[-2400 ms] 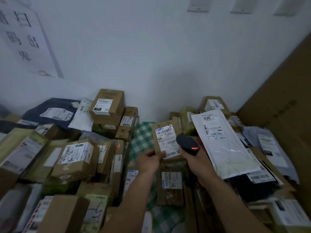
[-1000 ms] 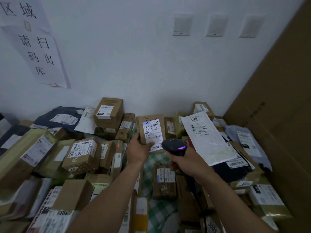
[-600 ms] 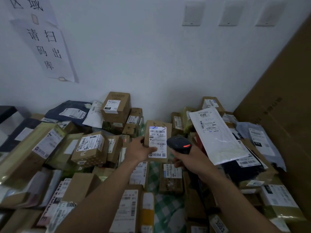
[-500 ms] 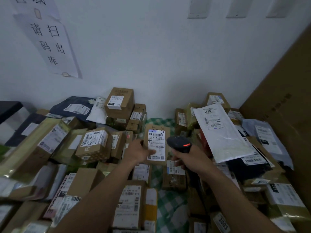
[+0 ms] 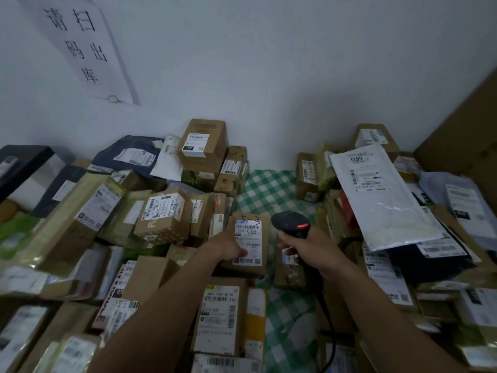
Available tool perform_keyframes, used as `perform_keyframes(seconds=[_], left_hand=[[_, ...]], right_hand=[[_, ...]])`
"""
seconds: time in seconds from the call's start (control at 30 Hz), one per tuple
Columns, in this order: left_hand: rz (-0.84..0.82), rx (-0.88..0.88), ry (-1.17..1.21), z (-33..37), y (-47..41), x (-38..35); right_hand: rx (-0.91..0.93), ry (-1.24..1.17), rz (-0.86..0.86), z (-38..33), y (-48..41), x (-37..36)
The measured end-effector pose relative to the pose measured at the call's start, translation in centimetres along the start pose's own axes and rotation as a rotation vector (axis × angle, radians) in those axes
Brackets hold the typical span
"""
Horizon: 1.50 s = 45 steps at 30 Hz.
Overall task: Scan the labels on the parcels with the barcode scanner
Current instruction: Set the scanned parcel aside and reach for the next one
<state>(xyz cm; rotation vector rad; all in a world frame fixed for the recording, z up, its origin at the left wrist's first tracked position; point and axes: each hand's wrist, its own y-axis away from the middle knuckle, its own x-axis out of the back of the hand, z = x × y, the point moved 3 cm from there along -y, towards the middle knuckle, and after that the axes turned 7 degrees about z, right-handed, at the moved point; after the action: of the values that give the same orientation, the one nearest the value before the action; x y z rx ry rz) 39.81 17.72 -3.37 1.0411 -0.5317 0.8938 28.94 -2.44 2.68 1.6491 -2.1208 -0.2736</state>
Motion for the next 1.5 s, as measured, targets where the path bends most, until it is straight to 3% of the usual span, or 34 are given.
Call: perform_keyframes(seconds=[0.1,0.2,0.27,0.37,0.53,0.63,0.8,0.9,1.1,1.27,1.5], left_hand=[[0.086,-0.009,-0.116,0.8,-0.2,0.5],[0.181,-0.188,-0.197,3.3,-0.9,0.3],[0.144,-0.272,-0.269,4.5,-1.5,-0.8],[0.102,-0.249,-0.34,4.1,-2.0,-2.3],[0.231,-0.184,-0.32,3.6,-1.5,-3.0],[0.189,-0.136,-0.307,4.7,-1.6,-3.8],[0.312,-0.41,-0.024,10.1,-2.3,-6.1],[0.198,-0.29,0.123,10.8,-4.2,-10.6],[0.169,0.092,0.374,6.9,-6.9,-19.4],[0.17,0.219,0.532,1.8,-12.3,-26.4],[0.187,0.193,0.687,6.4,-6.0,-19.5]], right_hand=[[-0.02,-0.004,0.001,0.5,-0.4,0.4],[-0.031,-0.021,0.005,0.8,-0.8,1.0],[-0.038,-0.018,0.007,1.0,-0.9,1.3],[-0.04,-0.015,0.017,1.5,-1.0,1.9],[-0.026,-0.022,0.059,2.4,-1.0,3.1],[-0.033,-0.009,0.071,2.8,-1.3,3.9],[-0.025,0.008,0.131,3.3,-1.7,5.7],[-0.043,0.01,0.161,4.0,-2.0,6.7],[-0.096,0.051,0.189,6.0,-2.6,7.4],[-0.124,0.055,0.172,7.8,-3.4,7.2],[-0.13,0.098,0.158,8.0,-3.6,6.9]])
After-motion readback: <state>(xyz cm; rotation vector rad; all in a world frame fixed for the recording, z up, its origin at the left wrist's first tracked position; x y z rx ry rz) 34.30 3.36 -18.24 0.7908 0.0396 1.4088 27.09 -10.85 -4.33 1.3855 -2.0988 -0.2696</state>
